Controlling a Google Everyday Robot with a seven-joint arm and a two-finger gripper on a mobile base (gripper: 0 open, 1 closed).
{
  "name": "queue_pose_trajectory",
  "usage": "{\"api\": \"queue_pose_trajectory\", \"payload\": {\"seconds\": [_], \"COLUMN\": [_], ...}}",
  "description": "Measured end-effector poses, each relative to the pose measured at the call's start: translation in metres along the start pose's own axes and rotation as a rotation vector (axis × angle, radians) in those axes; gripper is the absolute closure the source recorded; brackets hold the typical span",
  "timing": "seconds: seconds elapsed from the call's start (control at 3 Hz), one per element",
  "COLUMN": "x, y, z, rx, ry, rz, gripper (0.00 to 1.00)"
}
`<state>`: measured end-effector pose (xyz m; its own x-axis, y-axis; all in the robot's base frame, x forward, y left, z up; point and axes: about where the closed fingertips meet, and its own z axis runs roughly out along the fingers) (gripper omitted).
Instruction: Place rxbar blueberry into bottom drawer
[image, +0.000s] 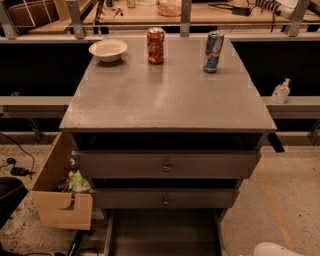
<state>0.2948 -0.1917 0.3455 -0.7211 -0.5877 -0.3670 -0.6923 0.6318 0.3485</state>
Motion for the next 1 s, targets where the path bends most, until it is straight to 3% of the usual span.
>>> {"api": "queue_pose_trajectory", "payload": {"seconds": [0.33, 0.67, 1.0], "x": [-0.036, -0.036, -0.049], "y": [-0.021, -0.021, -0.037], "z": [0.027, 0.027, 0.045], "rx": [-0.049, -0.049, -0.002], "ry": [-0.066, -0.066, -0.084], "rz": [-0.017, -0.017, -0.025], "gripper": [1.0, 1.0, 1.0]}}
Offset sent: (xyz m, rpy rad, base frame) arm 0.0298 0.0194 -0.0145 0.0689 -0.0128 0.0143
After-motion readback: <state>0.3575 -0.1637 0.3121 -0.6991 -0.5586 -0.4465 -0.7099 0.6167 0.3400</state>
